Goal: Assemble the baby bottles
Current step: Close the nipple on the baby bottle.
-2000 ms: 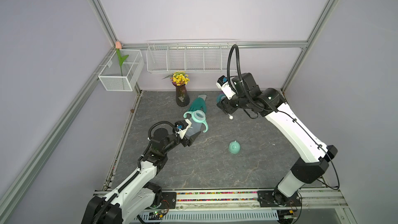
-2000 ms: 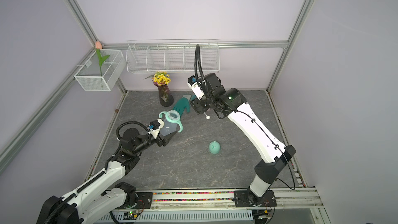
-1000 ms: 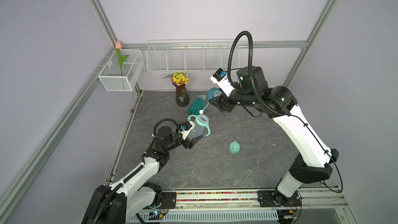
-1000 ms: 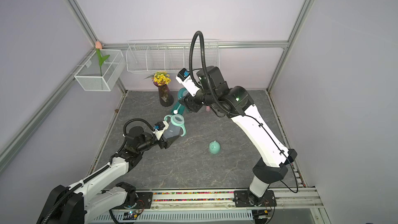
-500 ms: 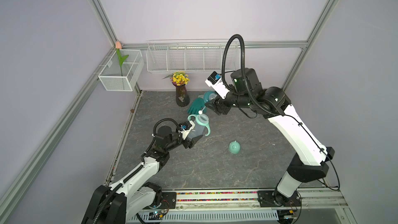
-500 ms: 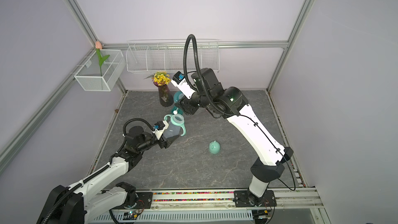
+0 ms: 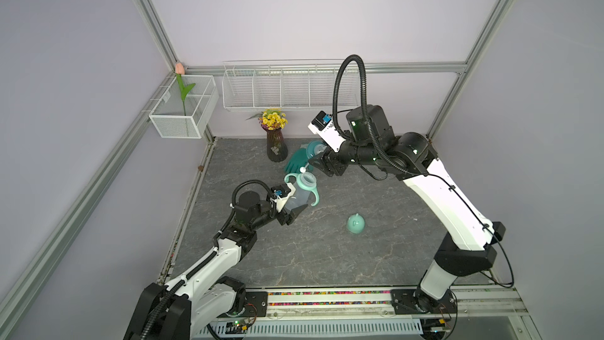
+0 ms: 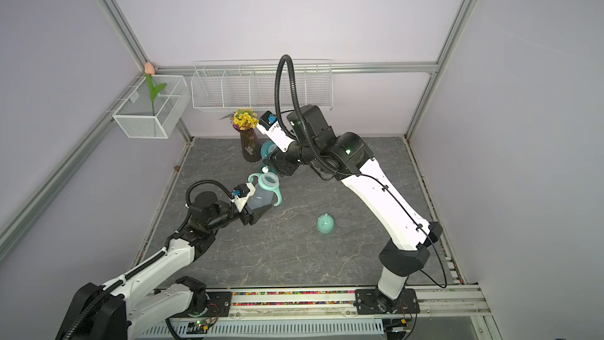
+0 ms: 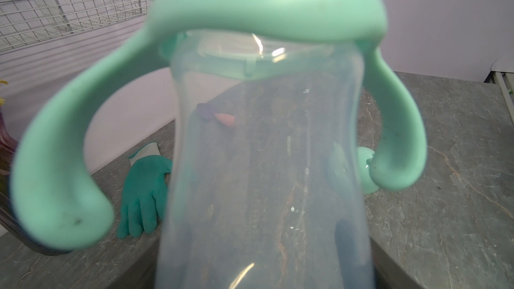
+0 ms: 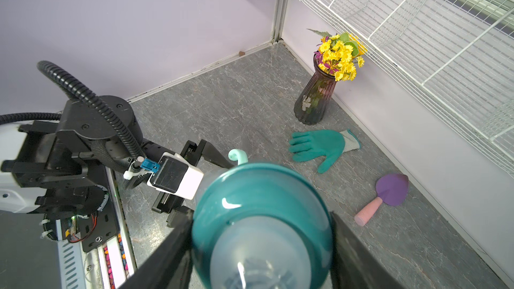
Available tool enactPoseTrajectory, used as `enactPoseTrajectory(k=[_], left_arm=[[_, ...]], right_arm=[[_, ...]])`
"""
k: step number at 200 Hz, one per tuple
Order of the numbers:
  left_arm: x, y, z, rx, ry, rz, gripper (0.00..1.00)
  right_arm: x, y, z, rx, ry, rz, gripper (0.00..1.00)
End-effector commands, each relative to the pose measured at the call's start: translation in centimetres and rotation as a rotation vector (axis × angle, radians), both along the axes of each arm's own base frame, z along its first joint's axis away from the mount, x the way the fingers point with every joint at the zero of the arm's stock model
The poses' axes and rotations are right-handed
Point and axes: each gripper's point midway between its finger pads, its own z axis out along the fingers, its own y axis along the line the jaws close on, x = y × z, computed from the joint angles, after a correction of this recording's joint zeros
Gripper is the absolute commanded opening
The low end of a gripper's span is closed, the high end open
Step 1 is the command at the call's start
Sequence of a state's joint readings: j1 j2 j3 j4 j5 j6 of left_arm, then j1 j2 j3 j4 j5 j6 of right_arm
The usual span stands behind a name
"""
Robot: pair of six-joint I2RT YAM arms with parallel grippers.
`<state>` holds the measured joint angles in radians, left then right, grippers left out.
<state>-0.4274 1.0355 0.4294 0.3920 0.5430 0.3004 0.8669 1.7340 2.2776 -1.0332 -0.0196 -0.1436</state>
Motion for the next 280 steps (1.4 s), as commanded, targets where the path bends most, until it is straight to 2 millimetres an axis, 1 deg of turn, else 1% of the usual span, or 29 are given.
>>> enactPoseTrajectory(k=[1, 24, 72, 127, 198, 280], left_arm=[[0.3, -0.3, 2.0, -0.017, -0.073, -0.005, 0.0], [0.4, -0.3, 1.9, -0.017, -0.07, -0.003, 0.0], [0.2, -0.5, 2.1, -0.022, -0.067, -0.02, 0.0], [-0.1, -0.5, 2.3, -0.021, -0.073, -0.026, 0.0], [0.3, -0.3, 2.1, -0.016, -0.068, -0.006, 0.0], [0.4, -0.2, 2.5, -0.026, -0.084, 0.002, 0.0]], right_arm=[[-0.1, 0.1, 1.6, 0.031, -0.057, 0.007, 0.45], [-0.2, -0.1, 2.2, 0.037, -0.068, 0.005, 0.44], [-0.3, 0.2, 1.3, 0.027, -0.047, 0.02, 0.44], [-0.3, 0.4, 1.4, 0.03, -0.051, 0.024, 0.44], [-0.5, 0.9, 1.2, 0.04, -0.031, 0.046, 0.44], [-1.0, 2.2, -0.1, 0.042, 0.013, 0.079, 0.43]])
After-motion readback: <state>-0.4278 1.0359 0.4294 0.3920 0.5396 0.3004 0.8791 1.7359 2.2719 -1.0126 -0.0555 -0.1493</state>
